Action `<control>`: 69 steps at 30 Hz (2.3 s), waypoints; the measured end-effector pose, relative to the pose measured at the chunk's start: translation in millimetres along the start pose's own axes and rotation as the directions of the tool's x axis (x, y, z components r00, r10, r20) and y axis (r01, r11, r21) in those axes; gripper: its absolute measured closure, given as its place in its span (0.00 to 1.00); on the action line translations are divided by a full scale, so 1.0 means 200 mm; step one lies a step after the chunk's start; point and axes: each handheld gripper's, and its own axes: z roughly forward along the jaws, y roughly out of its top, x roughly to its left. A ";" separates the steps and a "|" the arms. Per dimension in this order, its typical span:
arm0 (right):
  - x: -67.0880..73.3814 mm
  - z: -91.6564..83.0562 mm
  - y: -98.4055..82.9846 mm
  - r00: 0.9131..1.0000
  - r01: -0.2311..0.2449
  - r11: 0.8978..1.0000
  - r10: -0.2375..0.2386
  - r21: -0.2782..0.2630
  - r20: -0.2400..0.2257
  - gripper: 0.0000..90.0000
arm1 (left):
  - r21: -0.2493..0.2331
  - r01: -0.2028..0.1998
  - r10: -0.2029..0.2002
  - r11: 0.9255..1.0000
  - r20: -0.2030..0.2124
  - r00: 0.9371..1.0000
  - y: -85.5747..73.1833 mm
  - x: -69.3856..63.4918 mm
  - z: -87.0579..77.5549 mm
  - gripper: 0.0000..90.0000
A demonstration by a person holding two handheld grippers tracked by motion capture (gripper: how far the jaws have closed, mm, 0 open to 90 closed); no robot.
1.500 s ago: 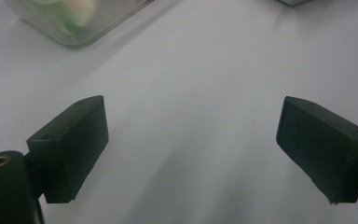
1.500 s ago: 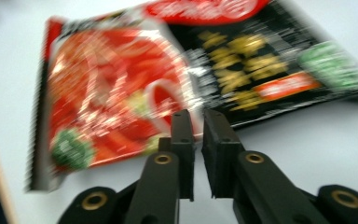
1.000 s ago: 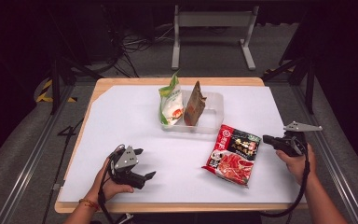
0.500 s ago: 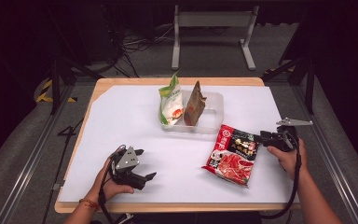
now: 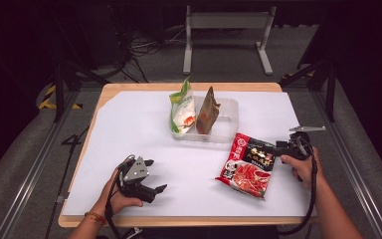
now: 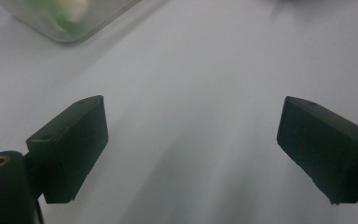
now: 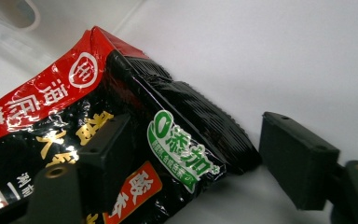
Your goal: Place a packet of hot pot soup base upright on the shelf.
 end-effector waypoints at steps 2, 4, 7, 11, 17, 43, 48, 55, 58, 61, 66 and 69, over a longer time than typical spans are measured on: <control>0.00 0.01 0.00 1.000 -0.015 1.000 0.015 -0.010 -0.007 0.37 | -0.001 -0.001 0.001 1.000 0.004 1.000 0.00 0.00 0.00 0.11; -0.01 0.01 0.00 1.000 -0.021 1.000 0.021 -0.017 -0.011 0.39 | -0.001 -0.002 0.002 1.000 0.005 1.000 0.00 0.00 0.00 0.11; 0.00 0.02 0.00 1.000 -0.013 1.000 0.013 -0.024 -0.011 0.45 | 0.003 0.001 -0.001 1.000 0.008 1.000 0.00 0.00 0.01 0.11; 0.01 0.03 0.01 0.999 -0.004 1.000 0.003 -0.021 -0.040 0.59 | 0.004 0.001 -0.001 1.000 0.010 1.000 0.00 0.00 0.01 0.11; 0.01 0.03 -0.01 0.995 0.012 1.000 -0.015 -0.029 -0.096 0.81 | 0.003 0.004 -0.004 1.000 0.010 1.000 -0.01 0.00 0.00 0.11; 0.24 -0.29 0.03 0.965 0.228 0.956 -0.247 -0.187 -0.084 0.95 | -0.014 0.011 -0.011 1.000 -0.004 1.000 -0.01 0.01 -0.03 0.11; 0.31 -0.36 0.05 0.955 0.256 0.940 -0.282 -0.227 -0.092 0.96 | -0.013 0.012 -0.012 1.000 -0.003 1.000 -0.01 0.00 -0.03 0.11; 0.41 -0.41 0.07 0.943 0.294 0.924 -0.323 -0.246 -0.086 0.96 | -0.019 0.009 -0.010 1.000 -0.006 1.000 -0.01 0.01 -0.04 0.11; 0.43 -0.43 0.08 0.938 0.308 0.917 -0.337 -0.254 -0.079 0.96 | -0.019 0.010 -0.010 1.000 -0.007 1.000 -0.01 0.01 -0.04 0.11; 0.46 -0.45 0.08 0.933 0.326 0.909 -0.353 -0.259 -0.065 0.96 | -0.017 0.009 -0.010 1.000 -0.012 1.000 -0.01 0.01 -0.04 0.11; 0.49 -0.49 0.10 0.929 0.351 0.900 -0.369 -0.260 -0.022 0.96 | -0.016 0.007 -0.007 1.000 -0.019 1.000 -0.02 0.01 -0.04 0.11; 0.50 -0.51 0.10 0.928 0.355 0.896 -0.371 -0.266 -0.013 0.96 | -0.019 0.010 -0.011 1.000 -0.019 1.000 -0.02 0.01 -0.05 0.10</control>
